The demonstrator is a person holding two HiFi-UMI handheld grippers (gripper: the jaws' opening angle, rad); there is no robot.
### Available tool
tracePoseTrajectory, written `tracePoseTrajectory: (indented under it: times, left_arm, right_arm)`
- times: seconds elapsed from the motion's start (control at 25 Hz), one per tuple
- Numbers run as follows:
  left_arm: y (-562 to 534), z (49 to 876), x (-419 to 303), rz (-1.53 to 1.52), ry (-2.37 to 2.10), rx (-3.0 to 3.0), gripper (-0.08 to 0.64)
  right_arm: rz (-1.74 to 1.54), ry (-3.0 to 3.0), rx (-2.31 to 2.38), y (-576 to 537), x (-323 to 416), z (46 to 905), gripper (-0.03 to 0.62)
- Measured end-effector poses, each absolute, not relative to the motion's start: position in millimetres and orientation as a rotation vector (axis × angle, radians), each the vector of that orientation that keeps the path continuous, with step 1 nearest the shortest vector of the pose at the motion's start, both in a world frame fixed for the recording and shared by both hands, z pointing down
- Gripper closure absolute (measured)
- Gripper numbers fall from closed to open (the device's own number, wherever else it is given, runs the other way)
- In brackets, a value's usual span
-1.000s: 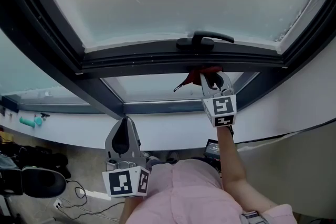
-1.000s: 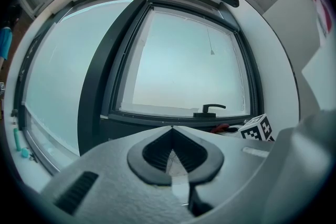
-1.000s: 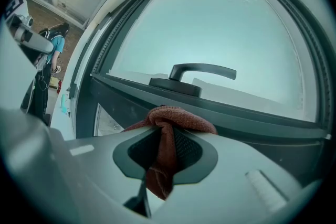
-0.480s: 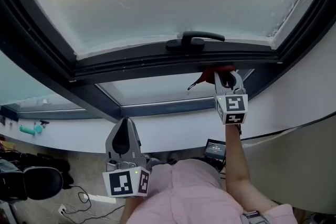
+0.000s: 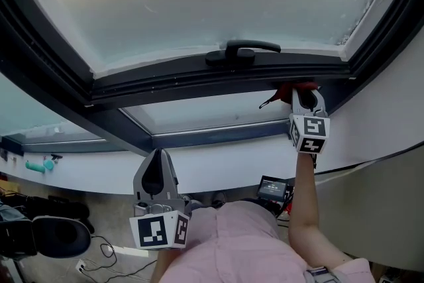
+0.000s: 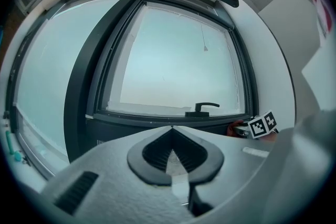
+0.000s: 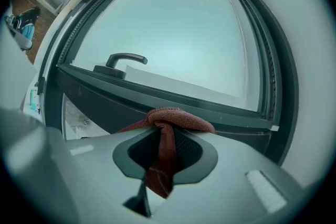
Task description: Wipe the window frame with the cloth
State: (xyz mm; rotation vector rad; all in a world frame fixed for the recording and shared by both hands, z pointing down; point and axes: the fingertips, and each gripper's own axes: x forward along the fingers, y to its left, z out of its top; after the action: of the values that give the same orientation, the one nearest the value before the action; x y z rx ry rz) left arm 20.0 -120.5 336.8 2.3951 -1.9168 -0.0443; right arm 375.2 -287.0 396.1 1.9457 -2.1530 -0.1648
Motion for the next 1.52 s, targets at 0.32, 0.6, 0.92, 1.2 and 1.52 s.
tracePoseTrajectory:
  times: [0.32,0.6,0.92,1.2,1.52]
  left_arm:
    - [-127,337,24,-0.036,-1.913,2.399,0.563]
    - [-132,335,30,-0.025,-1.907,2.407,0.563]
    - [-135,337,31,-0.018,-1.894,2.409,0.563]
    - [-138,337,28,-0.021,-1.881,2.413,0.563]
    - [-138,338,27,-0.024,-1.859,2.424,0.563]
  right_arm:
    - [-0.148,-2.093,2.004,-288,412,396,0.522]
    - [-0.169,-2.099,1.969,-288,414,395,0.522]
    - [-0.167,-2.076,1.976,-288,425,395,0.522]
    - [-0.15,-2.009,2.058,-292,456,397,0.523]
    - [-0.163,-1.986,2.056,-293,467,398,0.52]
